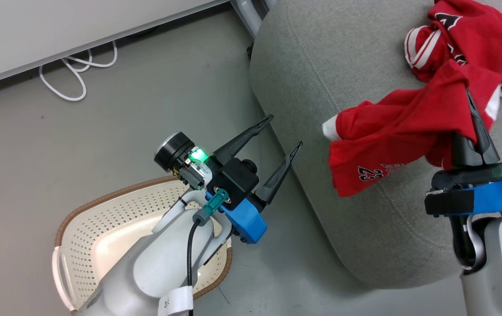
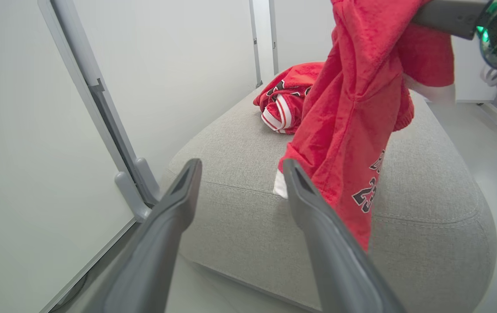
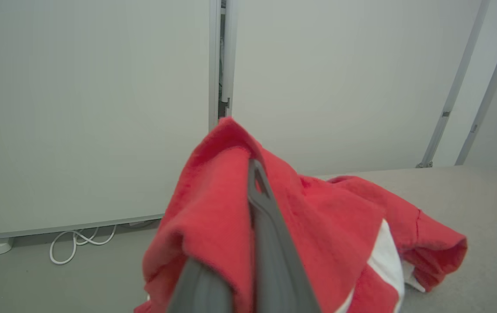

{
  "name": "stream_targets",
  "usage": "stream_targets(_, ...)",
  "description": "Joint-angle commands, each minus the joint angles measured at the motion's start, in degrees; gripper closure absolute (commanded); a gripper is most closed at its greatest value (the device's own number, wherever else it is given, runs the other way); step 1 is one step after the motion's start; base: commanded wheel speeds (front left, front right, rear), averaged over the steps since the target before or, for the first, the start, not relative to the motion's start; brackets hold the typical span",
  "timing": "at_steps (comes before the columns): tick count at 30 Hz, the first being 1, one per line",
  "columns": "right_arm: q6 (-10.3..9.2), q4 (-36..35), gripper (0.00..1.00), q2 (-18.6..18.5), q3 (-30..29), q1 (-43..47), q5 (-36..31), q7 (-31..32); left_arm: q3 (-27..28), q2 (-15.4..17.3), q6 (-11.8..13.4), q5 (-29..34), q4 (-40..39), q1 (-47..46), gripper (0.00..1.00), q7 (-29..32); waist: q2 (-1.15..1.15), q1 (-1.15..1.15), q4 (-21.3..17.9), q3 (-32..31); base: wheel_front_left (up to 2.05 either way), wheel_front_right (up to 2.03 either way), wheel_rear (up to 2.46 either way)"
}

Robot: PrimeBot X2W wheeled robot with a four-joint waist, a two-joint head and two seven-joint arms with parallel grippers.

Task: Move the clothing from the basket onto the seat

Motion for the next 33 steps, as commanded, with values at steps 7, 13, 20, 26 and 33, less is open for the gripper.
stream_targets(7,0.01,-1.3,1.00,0.9,-2.5,3.0,-0.2,-0.2,-1.3,0.4,-0.4,0.5,-0.2,-0.7,0.00,-0.3,0.00,0.00,-3.3,1.2,0.00,0.00,0.00)
stream_targets(13,0.01,-1.5,1.00,1.5,-3.1,4.0,0.0,-0.2,-1.9,0.1,-0.5,0.5,-0.2,-0.9,0.00,-0.3,0.00,0.00,-3.9,1.6,0.00,0.00,0.00)
stream_targets(20,0.01,-1.5,1.00,1.9,-3.1,3.1,-0.3,-0.2,-2.4,-0.3,-0.4,0.4,-0.3,-1.4,0.00,-0.3,0.00,0.00,-3.8,2.0,0.00,0.00,0.00)
stream_targets(26,0.01,-2.5,1.00,0.4,-1.4,-2.2,0.0,-0.2,-2.4,0.1,-0.4,0.8,-0.6,-2.7,0.00,-0.3,0.00,0.00,-3.9,3.8,0.00,0.00,0.00)
stream_targets(33,0.01,-2.7,1.00,-3.2,-1.9,-13.7,0.8,-0.2,-2.5,0.8,-0.3,1.4,-1.3,-5.3,0.00,0.0,0.00,0.00,-3.3,8.6,0.00,0.00,0.00)
